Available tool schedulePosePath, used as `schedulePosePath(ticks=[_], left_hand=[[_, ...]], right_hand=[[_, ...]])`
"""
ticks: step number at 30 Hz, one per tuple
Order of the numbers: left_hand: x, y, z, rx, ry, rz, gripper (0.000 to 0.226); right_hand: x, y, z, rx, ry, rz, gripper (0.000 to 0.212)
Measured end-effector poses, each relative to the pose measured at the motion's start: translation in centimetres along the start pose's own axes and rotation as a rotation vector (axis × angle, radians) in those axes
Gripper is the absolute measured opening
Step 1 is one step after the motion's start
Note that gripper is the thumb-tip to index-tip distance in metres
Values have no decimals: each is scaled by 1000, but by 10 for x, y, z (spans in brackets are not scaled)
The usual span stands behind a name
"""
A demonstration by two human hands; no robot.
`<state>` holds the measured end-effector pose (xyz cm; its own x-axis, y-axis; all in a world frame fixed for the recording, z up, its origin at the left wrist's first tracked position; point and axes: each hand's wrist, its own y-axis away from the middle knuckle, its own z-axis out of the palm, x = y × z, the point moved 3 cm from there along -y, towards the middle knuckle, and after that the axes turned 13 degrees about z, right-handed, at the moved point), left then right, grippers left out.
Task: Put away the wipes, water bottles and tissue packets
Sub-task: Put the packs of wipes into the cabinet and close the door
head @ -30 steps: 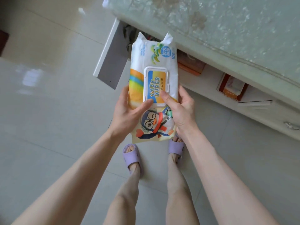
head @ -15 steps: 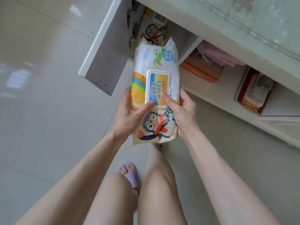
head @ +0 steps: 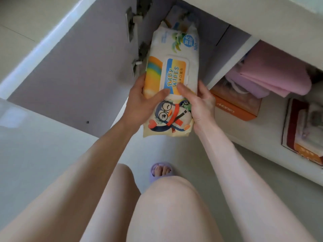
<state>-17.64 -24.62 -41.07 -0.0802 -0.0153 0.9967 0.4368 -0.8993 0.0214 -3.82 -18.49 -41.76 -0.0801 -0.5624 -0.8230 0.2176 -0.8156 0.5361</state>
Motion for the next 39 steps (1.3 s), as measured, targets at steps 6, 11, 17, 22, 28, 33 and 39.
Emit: schedulePosePath(ticks=[6, 11, 17, 22, 28, 33, 39], left_hand=[[-22, -34, 2, 22, 31, 85, 39], [-29, -52, 3, 29, 30, 119, 40], [-34, -62, 2, 31, -62, 147, 40], [-37, -46, 1, 16, -293, 178, 73], [-43, -14, 7, -47, -634, 343, 80], [-39, -11, 13, -30, -852, 517, 64], [-42, -11, 15, 20, -880, 601, 53]], right_hand=[[2, -42, 7, -26, -82, -77, 39], [-2, -58, 14, -23, -125, -105, 39], [0, -71, 21, -6, -218, -111, 36], [-1, -71, 26, 35, -240, -105, 47], [-10, -73, 32, 77, -265, -111, 49], [-14, -77, 33, 90, -235, -123, 48], [-20, -79, 36, 94, -222, -121, 43]])
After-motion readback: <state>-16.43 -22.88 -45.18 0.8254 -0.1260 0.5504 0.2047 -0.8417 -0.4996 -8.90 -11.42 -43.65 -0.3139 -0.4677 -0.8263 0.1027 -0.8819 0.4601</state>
